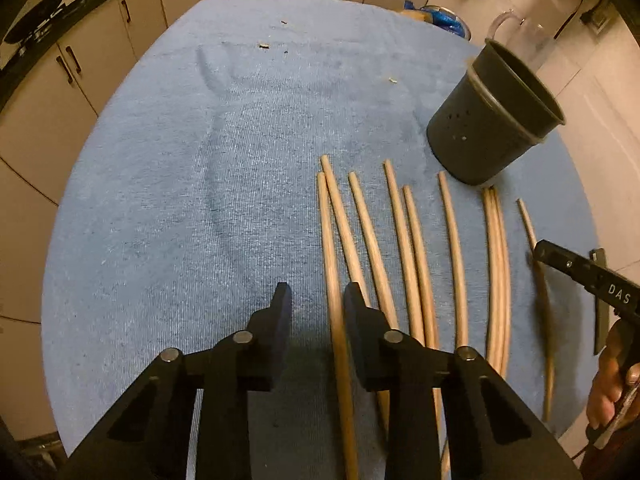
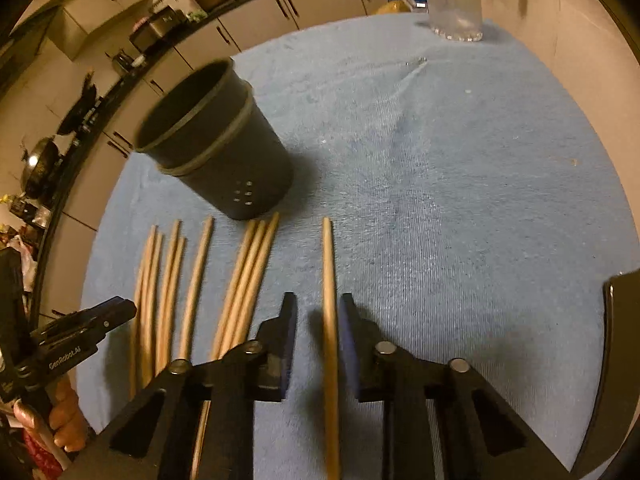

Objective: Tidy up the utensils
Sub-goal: 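Close the left tool on one wooden chopstick while the right tool grasps another, then lift the left tool's chopstick over the black cup while the right tool carries its own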

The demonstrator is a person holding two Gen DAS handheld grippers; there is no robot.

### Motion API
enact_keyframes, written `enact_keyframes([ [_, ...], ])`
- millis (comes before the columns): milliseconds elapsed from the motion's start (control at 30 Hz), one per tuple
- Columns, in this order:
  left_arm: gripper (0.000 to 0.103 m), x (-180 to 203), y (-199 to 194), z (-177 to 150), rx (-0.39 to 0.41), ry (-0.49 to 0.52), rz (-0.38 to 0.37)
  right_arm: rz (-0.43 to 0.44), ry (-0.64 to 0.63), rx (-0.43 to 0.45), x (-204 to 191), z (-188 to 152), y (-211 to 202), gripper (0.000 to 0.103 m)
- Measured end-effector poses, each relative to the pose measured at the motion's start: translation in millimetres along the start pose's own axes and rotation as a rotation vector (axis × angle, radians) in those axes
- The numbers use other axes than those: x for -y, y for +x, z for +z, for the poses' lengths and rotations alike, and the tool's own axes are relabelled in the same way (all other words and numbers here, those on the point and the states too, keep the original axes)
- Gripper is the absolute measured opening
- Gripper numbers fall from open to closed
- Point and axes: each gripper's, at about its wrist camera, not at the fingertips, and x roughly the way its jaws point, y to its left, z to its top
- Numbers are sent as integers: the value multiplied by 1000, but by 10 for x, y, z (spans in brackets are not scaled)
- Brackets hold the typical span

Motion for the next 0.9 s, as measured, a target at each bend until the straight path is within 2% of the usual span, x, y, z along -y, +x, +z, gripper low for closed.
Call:
enact_keyframes([
  [200,24,80,80,133,2,36,43,-64,-55,-18,-94,94,125,21],
  [267,13,126,116,178,15,43,77,-81,-82,-18,-151,117,148,19],
  [300,9,131,112,186,23,45,96,-95,-91,-16,-171,128,161,15],
  [333,7,139,121,188,30,44,102,-106,-97,-16,-180,144,181,7],
  [533,6,33,9,157,67,33,42,-33,-69,10,-128,144,66,7],
  [700,6,58,-405,102,175,47,-7,36,-64,120,-116,123,-357,7],
  [900,6,173,-1018,22,310,74,-45,119,-105,268,-295,-10,-944,7],
])
